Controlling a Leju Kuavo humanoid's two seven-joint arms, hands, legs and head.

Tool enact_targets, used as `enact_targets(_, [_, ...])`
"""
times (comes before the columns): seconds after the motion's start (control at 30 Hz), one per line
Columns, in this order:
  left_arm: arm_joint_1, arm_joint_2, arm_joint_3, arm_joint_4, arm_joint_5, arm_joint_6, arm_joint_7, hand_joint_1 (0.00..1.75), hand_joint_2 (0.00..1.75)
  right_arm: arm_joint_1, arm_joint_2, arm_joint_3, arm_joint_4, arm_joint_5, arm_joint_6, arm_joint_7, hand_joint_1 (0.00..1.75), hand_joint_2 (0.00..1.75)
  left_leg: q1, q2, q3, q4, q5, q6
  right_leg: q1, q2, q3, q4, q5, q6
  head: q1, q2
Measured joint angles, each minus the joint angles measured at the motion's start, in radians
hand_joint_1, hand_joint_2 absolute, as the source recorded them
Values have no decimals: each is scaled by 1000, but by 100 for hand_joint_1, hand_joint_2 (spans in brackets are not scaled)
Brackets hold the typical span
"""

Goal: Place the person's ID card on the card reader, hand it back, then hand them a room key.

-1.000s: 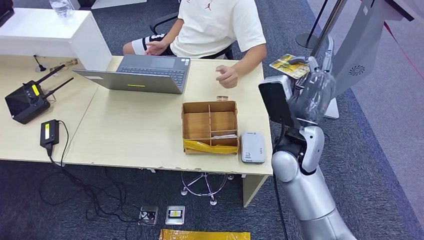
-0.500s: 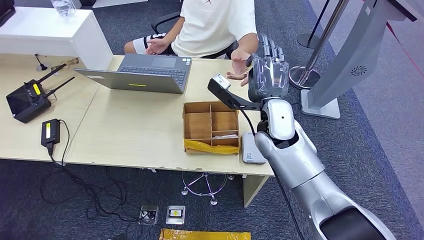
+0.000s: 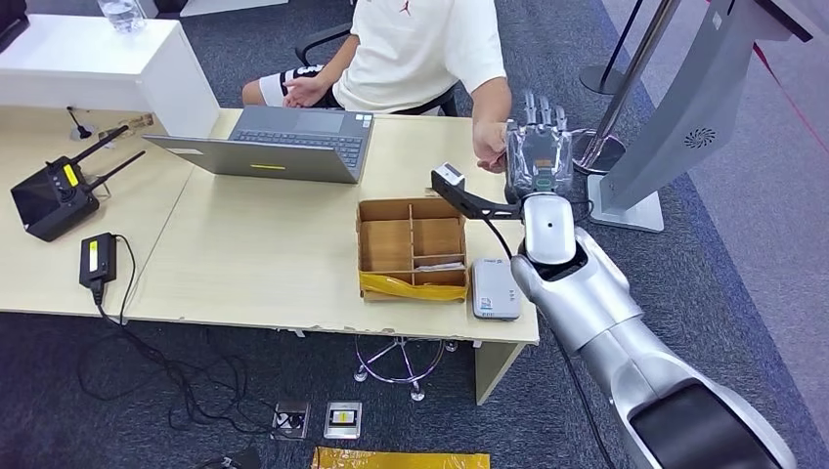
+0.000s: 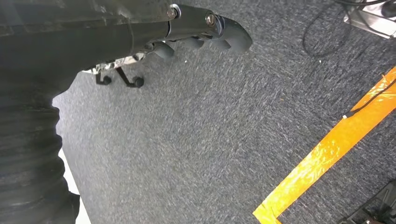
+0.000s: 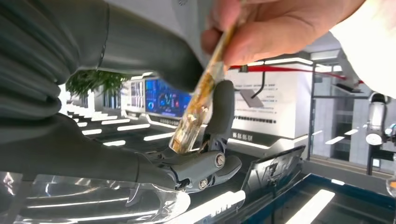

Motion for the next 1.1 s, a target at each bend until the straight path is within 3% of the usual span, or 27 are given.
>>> enact_targets(0.2, [-5, -4, -11, 0, -9, 9, 0, 0, 175, 45, -47, -40, -42, 6, -43, -28, 0, 175, 0, 1, 0, 0, 0, 0, 0, 1, 0, 0, 0, 0, 0, 0])
enact_targets(0.4, [25, 2, -11, 0, 20, 40, -2, 0, 175, 170, -130, -137, -261, -26, -71, -41, 0, 175, 0, 1, 1, 0, -1, 0, 0, 1, 0, 0, 0, 0, 0, 0])
enact_targets(0.67, [99, 29, 4, 3, 121, 70, -9, 0, 175, 385, -239, -289, -478, -252, -220, -32, 0, 175, 0, 1, 0, 0, -2, 1, 0, 0, 0, -1, -1, 0, 0, 0])
enact_targets(0.8, [103, 34, 24, 4, 164, 62, 22, 0, 175, 475, -264, -337, -449, -392, -307, -30, 0, 175, 0, 1, 0, 0, -2, 1, 0, 0, 0, -1, 0, 0, 0, 0])
enact_targets(0.93, [105, 35, 46, 5, 190, 56, 48, 0, 175, 555, -272, -389, -317, -621, -347, -82, 0, 175, 0, 0, 0, 0, -2, 1, 0, -1, 0, -1, -1, 0, 0, 0])
enact_targets(1.03, [107, 36, 59, 6, 195, 50, 53, 0, 175, 602, -271, -433, -159, -790, -250, -91, 0, 175, 0, -1, -1, 0, -2, 1, 0, -2, -1, -1, -1, 0, 0, 0])
enact_targets(1.1, [109, 38, 64, 6, 203, 49, 53, 0, 175, 636, -267, -463, -41, -766, -112, -65, 0, 175, 0, -1, -1, 0, -3, 1, 0, -3, -1, -1, -2, 0, 0, 0])
